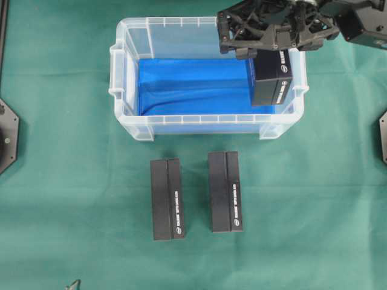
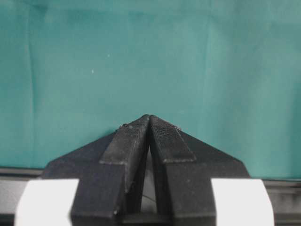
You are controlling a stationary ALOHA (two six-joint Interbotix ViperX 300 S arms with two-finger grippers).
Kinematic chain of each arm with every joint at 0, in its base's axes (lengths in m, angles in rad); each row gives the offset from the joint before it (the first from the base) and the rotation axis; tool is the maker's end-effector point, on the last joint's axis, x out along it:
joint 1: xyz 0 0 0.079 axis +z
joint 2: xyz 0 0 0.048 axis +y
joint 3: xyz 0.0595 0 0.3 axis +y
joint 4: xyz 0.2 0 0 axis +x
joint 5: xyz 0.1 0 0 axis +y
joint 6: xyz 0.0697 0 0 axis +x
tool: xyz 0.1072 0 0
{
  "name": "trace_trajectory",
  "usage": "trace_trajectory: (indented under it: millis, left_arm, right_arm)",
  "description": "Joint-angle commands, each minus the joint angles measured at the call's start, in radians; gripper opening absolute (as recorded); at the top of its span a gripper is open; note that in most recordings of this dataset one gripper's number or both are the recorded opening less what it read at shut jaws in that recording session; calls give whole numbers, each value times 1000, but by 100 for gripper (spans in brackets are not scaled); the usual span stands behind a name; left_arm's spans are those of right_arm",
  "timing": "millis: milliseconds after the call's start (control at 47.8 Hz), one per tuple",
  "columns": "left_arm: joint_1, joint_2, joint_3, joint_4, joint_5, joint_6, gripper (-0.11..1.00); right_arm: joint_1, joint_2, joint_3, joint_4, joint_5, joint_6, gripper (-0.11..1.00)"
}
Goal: Take the box out of the case with the right arm.
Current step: 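Lift the right box up out of the case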
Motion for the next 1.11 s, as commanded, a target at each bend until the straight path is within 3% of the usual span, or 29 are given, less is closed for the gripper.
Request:
trace_trajectory:
  millis: [0, 669, 836, 1087]
  left_arm:
    - [2, 3, -28, 2, -5, 0, 0]
    - [2, 3, -29, 3, -5, 0, 0]
    - [2, 3, -28, 3, -5, 0, 0]
    - [0, 3, -28, 3, -5, 0, 0]
  right_arm:
    - [3, -43, -28, -5, 3, -2, 64]
    - [9, -57, -28, -15, 21, 3, 64]
    - [40, -60, -28, -15, 21, 20, 64]
    - [129, -60, -28, -15, 64, 98, 64]
